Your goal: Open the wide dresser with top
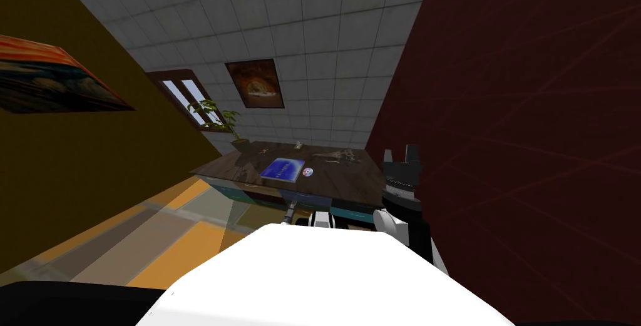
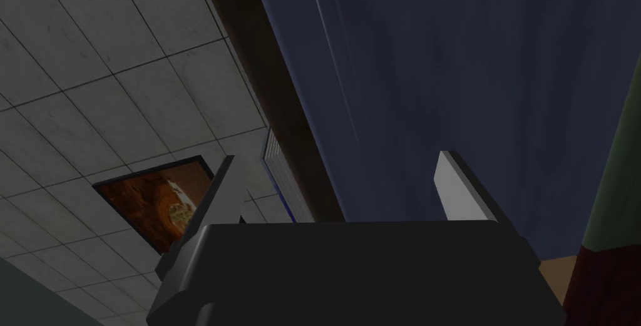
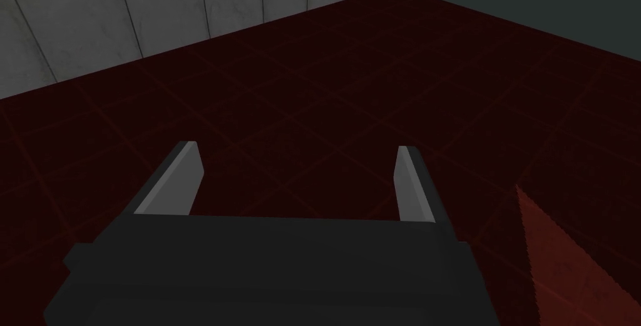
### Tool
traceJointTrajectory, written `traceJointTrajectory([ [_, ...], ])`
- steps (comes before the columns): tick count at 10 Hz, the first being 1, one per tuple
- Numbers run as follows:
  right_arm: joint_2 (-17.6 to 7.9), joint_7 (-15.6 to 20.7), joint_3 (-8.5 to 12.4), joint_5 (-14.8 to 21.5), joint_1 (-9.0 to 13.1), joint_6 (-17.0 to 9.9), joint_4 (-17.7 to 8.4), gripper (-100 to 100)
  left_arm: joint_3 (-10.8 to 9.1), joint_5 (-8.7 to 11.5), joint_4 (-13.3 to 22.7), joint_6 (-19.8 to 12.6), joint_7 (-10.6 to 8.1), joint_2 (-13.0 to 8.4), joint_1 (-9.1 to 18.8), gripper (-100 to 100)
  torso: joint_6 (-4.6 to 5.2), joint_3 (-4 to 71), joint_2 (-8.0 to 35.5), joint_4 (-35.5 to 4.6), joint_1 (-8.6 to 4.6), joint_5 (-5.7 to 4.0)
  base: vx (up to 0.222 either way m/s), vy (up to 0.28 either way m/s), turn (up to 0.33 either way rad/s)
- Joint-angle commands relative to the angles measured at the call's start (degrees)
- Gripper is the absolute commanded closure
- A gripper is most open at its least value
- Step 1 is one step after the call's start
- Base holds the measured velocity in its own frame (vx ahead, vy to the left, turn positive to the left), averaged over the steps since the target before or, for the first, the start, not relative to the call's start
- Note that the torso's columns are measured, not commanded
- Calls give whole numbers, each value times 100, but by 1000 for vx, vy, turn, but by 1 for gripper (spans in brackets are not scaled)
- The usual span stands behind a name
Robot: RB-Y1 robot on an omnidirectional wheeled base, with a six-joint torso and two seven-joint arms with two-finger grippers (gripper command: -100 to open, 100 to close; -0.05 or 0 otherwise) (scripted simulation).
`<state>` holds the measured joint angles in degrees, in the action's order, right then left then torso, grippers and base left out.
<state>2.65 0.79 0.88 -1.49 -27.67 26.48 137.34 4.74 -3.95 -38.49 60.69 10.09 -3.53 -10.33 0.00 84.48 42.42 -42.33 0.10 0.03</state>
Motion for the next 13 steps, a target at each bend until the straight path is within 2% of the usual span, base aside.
traceJointTrajectory([
  [1, 0, 0, 0, 0, 0, 0, 0, 0, 3, 1, 141, 75, 13, 58, 32, -100, 0, 6, -8, 3, -6, -2, 0, 0, 0],
  [2, 0, 0, 0, 0, 0, 0, 0, 0, -127, 90, 185, -49, 37, 71, 204, -100, 0, 8, -12, 4, -10, -3, -21, -3, -168],
  [4, 0, 0, 0, 0, 0, 0, 0, 0, -205, 143, 202, -135, 49, 75, 306, -100, 0, 8, -12, 4, -12, -3, -25, -2, -131],
  [5, 0, 0, 0, 0, 1, 0, 0, 0, -168, 118, 220, -81, 39, 67, 274, -100, 0, 9, -13, 4, -10, -3, -13, -1, -28],
  [6, 0, 0, 0, 0, 0, 0, 0, 0, -75, 54, 175, 8, 29, 69, 137, 100, -3, 11, -17, 6, -8, -2, 14, 3, 232],
  [7, 0, 0, 1, 0, -1, 0, 0, 0, -23, 19, 164, 65, 21, 66, 69, 100, -5, 15, -23, 8, -6, -2, 29, -3, 189],
  [8, 0, 0, 0, 0, -1, 0, 0, 0, -59, 43, 175, 8, 33, 76, 113, 100, 1, 16, -25, 8, -10, -2, 13, -3, 23],
  [9, 0, 0, 0, 0, 0, 0, 0, 0, -57, 41, 169, -1, 28, -113, 151, -100, 3, 11, -16, 5, -11, -3, -6, -5, -2],
  [11, 0, 0, 0, 0, 0, 0, 0, 0, -64, 46, 116, -144, 5, -286, 256, -100, 0, 3, -4, 1, -11, -3, -33, -12, 8],
  [13, 0, 0, 0, 0, 0, 0, 0, 0, -69, 49, 75, -247, -11, -324, 332, -100, 0, 6, -10, 3, -12, -3, -35, -14, 3],
])
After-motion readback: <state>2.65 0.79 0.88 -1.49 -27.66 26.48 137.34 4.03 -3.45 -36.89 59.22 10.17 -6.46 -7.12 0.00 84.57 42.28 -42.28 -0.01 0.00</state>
